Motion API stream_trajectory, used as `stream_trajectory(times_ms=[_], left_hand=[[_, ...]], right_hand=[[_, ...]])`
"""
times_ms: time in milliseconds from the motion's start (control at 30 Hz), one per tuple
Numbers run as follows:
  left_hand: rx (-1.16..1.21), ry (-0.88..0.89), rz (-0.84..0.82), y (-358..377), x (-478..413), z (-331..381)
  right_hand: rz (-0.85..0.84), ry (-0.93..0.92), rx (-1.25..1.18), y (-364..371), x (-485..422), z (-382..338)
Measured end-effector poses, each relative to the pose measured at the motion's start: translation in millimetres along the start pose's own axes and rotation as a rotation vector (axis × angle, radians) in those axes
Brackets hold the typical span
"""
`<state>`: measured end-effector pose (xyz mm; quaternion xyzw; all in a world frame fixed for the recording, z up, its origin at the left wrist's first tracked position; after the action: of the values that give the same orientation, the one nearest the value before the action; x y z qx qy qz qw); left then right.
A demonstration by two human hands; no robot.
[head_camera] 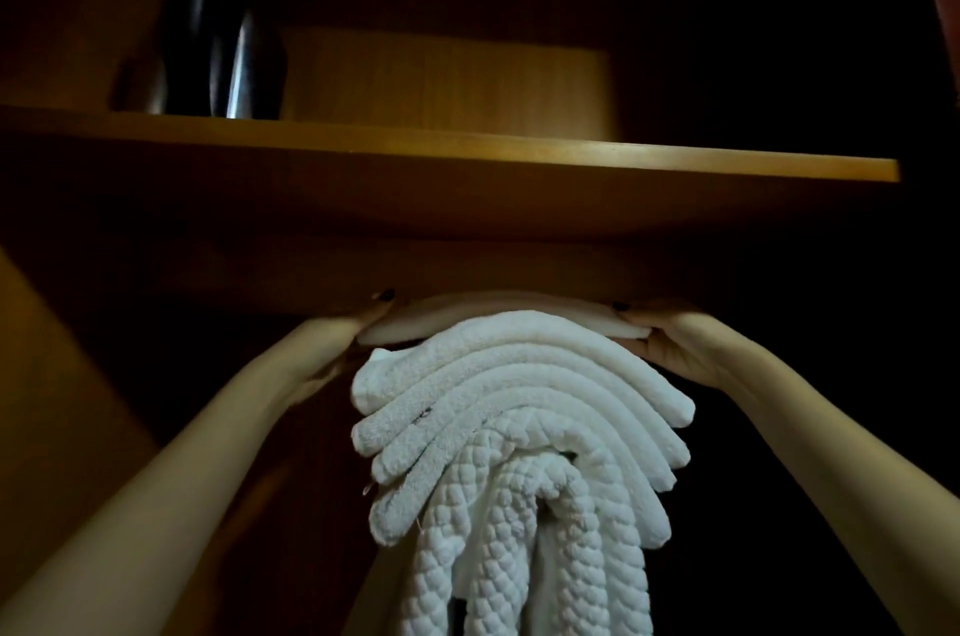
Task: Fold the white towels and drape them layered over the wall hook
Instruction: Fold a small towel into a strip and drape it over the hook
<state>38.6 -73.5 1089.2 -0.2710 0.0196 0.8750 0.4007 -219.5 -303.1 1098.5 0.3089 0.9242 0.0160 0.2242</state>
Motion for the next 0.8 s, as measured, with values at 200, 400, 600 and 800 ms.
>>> stream_trajectory(times_ms=[200, 400, 600, 800], left_hand=[[-0.402, -0.005, 0.089, -6.9, 18.3, 4.0], [-0.579, 0.272, 0.032, 28.9, 29.2, 66.8], [-0.691, 0.197, -0.186, 77.4, 23.5, 66.4], [-0.672, 0.108, -0.174, 77.3, 5.2, 46.9]], right_hand=[[0.203, 0.080, 0.359, -8.1, 13.2, 10.8], [0.200, -0.183, 0.937, 31.7, 20.9, -28.2], [0.061, -0.247, 1.054, 67.3, 30.5, -35.1], [-0.105, -0.089, 0.903, 69.5, 28.8, -4.5]])
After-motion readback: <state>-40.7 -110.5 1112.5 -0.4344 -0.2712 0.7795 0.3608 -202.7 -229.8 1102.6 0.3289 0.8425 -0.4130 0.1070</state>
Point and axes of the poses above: each hand's wrist, its own x-axis away from the middle knuckle, its own y-axis out of the palm, z = x × y, the point moved 6 cm from there along -x, towards the middle knuckle, and after that the axes turned 6 degrees about -x, right-handed, at the moved point
